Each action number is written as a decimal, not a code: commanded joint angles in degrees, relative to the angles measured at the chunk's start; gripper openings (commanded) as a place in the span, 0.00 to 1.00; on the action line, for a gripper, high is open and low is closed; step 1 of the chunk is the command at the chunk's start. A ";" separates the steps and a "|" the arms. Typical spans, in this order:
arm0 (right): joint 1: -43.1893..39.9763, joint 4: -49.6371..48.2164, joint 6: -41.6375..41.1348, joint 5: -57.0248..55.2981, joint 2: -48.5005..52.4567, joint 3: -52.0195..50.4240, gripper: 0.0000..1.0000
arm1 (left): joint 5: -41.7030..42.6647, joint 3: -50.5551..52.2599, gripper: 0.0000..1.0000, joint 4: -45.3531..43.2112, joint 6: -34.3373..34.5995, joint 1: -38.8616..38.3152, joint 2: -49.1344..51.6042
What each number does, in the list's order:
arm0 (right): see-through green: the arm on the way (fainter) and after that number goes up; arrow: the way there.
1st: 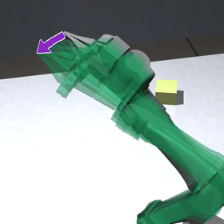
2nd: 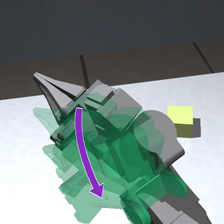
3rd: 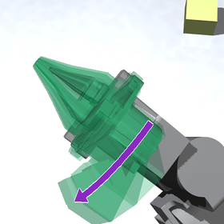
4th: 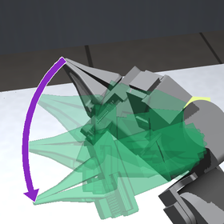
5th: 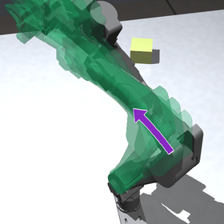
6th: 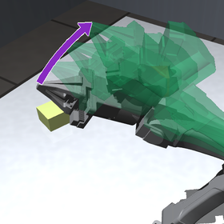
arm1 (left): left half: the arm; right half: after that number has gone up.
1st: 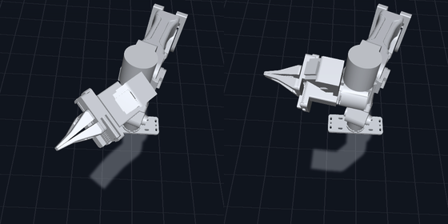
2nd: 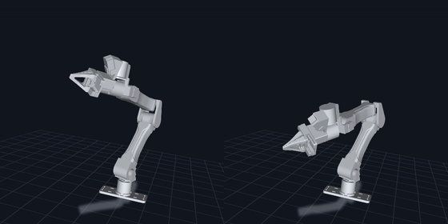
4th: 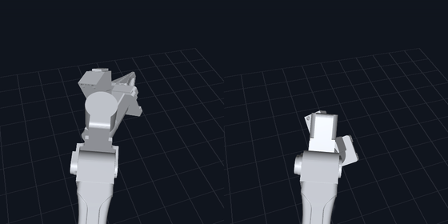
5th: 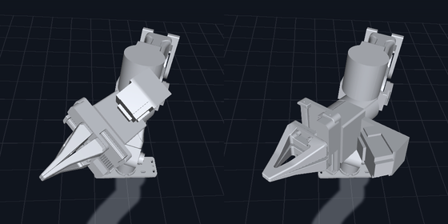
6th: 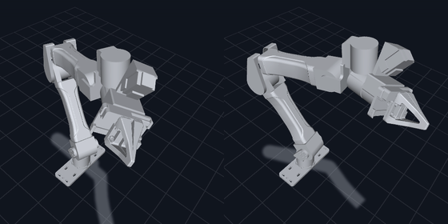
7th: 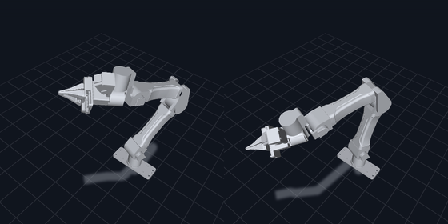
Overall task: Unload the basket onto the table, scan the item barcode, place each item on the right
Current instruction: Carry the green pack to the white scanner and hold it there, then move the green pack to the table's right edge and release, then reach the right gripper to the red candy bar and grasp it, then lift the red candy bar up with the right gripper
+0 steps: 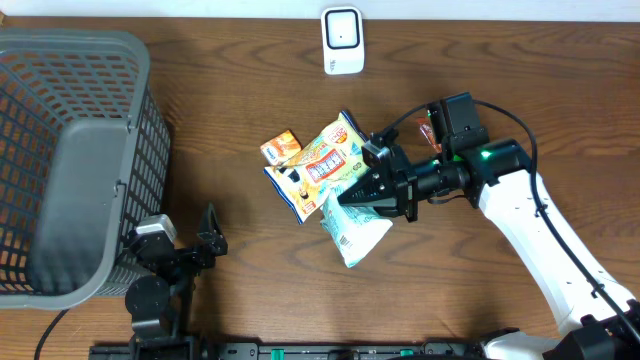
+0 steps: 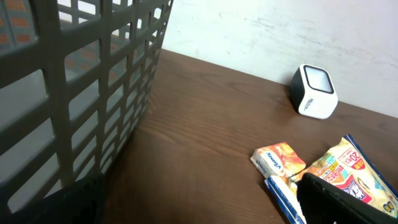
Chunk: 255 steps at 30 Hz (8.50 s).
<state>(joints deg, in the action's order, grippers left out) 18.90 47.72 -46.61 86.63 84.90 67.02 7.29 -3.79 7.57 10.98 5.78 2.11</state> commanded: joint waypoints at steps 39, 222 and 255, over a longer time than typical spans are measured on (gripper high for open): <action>3.80 -31.19 37.77 -85.68 18.60 13.97 0.01 | -0.48 1.42 0.98 0.50 0.72 -0.11 0.00; -14.27 10.86 51.63 -4.87 38.12 34.93 0.01 | -0.48 1.42 0.98 0.50 0.72 -0.11 0.00; -11.15 26.38 44.52 2.86 38.12 34.93 0.01 | -0.48 1.42 0.98 0.50 0.72 -0.11 0.00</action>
<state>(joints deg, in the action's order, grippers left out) 7.62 70.94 5.89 87.35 124.16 102.15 7.27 -3.79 7.57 10.98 5.78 2.15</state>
